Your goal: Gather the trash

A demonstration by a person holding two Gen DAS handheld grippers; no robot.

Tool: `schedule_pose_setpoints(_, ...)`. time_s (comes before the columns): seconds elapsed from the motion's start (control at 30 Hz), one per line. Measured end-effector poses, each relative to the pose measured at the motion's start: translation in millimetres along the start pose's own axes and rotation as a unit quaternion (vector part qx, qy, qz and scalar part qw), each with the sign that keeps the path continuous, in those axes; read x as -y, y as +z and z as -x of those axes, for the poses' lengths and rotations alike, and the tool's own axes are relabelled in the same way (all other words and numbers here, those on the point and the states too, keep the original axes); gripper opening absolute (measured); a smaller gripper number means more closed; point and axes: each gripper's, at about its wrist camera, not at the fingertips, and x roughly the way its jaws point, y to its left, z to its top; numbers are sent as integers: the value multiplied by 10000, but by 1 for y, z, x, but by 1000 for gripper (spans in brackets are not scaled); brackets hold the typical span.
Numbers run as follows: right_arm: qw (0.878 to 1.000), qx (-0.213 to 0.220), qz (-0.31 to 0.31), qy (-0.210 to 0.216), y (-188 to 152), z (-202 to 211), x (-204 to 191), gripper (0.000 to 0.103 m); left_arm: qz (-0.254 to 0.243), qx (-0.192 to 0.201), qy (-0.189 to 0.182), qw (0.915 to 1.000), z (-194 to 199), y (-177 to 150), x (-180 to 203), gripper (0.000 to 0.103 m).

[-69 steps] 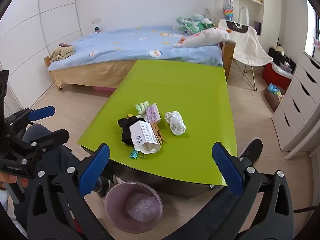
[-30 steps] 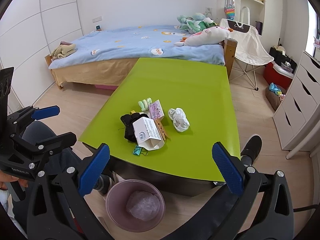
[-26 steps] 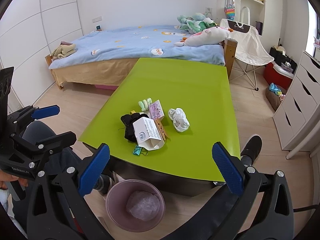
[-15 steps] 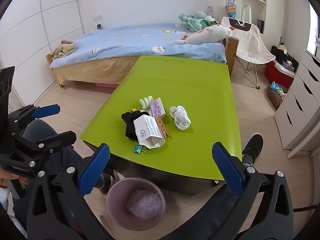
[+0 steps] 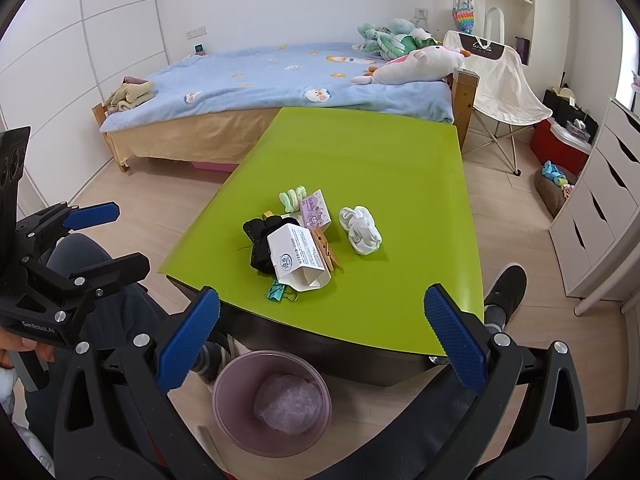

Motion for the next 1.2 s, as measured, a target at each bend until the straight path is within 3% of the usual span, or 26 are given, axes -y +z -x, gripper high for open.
schedule_pose_setpoints(0.77,9999,-125,-106,50,4,-16,8,100,-11,-21,10,10000,-2,2,-1,97)
schedule_pose_setpoints(1.2,9952,-946,232,-120,49,-99,31,100,10,-97,100,9999,-11,4,-4,97)
